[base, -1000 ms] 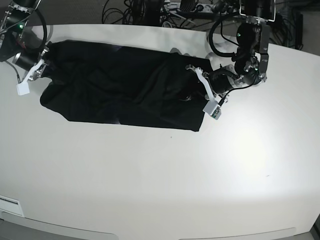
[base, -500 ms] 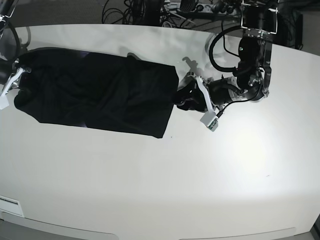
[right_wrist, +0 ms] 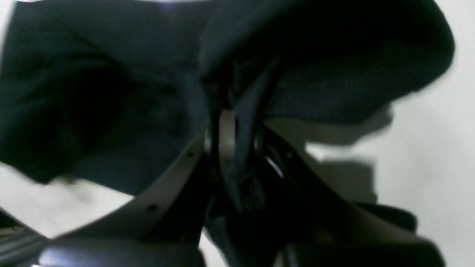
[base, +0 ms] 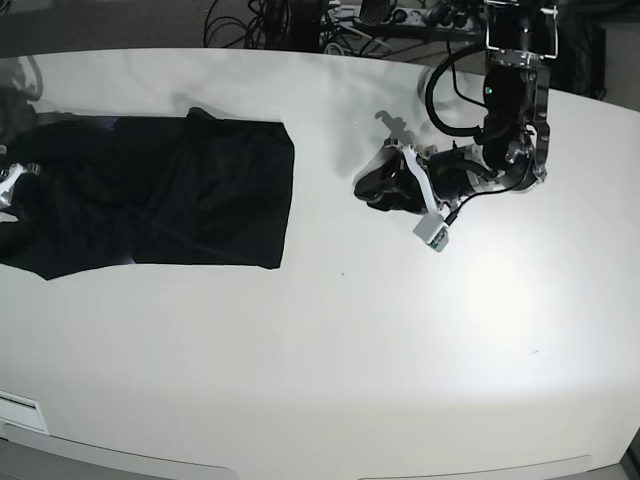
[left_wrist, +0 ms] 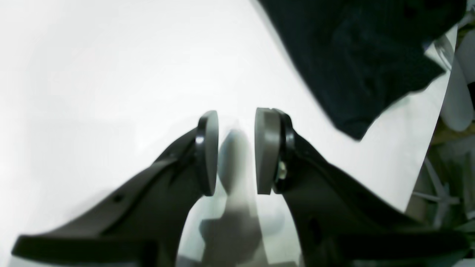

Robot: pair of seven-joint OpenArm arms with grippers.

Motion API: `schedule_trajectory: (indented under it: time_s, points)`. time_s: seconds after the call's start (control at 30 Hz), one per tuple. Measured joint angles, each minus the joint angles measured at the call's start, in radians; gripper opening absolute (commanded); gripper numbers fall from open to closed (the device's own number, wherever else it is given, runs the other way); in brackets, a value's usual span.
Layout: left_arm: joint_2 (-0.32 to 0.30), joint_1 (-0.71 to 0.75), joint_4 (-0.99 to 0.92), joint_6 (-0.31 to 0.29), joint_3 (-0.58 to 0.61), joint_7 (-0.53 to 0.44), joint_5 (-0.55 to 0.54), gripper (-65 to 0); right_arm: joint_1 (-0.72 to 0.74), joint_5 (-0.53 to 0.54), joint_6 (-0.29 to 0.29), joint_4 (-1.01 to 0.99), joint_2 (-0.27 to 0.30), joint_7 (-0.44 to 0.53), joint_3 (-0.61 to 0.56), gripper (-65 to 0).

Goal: Fold the T-shirt properly
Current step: 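Fold the strip's end over toward the left gripper with the right gripper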

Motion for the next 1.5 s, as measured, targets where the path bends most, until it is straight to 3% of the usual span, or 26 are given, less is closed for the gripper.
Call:
schedule_trajectory:
  time_s: [0.17, 0.47, 0.63, 0.8, 1.0, 1.13, 1.33, 1.37, 1.5]
  points:
    - [0.000, 0.035, 0.001, 0.000, 0.000, -0.017, -0.010, -45.9, 0.006, 0.082, 0.040, 0.196, -0.069, 0.003, 0.000, -65.0]
    - [0.000, 0.065, 0.005, 0.000, -0.001, -0.030, -0.027, -45.9, 0.006, 0.068, 0.045, 0.247, -0.326, 0.008, 0.001, -65.0]
    - [-0.003, 0.068, 0.006, 0.000, -0.001, -0.028, -0.042, -45.9, 0.006, 0.065, 0.101, 0.246, -0.477, 0.019, 0.001, -65.0]
    - [-0.004, 0.068, 0.006, 0.000, -0.001, -0.028, -0.042, -45.9, 0.006, 0.055, 0.136, 0.246, -0.582, 0.039, 0.004, -65.0]
    - [-0.011, 0.068, 0.006, 0.000, -0.001, -0.025, -0.051, -45.9, 0.006, 0.025, 0.137, 0.242, -0.652, 0.053, 0.005, -65.0]
    - [-0.011, 0.068, 0.006, 0.000, -0.001, -0.025, -0.051, -45.9, 0.006, 0.021, 0.137, 0.242, -0.666, 0.072, -0.061, -65.0]
    - [-0.011, 0.068, 0.005, 0.000, -0.001, -0.023, -0.061, -45.9, 0.005, -0.154, 0.138, 0.241, -0.674, 0.147, -0.227, -65.0]
    - [-0.011, 0.068, 0.005, 0.000, -0.001, -0.021, -0.062, -45.9, 0.005, -0.168, 0.138, 0.241, -0.674, 0.157, -0.251, -63.4]
    - [-0.011, 0.068, 0.005, 0.000, -0.001, -0.021, -0.063, -45.9, 0.016, -0.177, 0.138, 0.241, -0.674, 0.180, -0.321, -25.7]
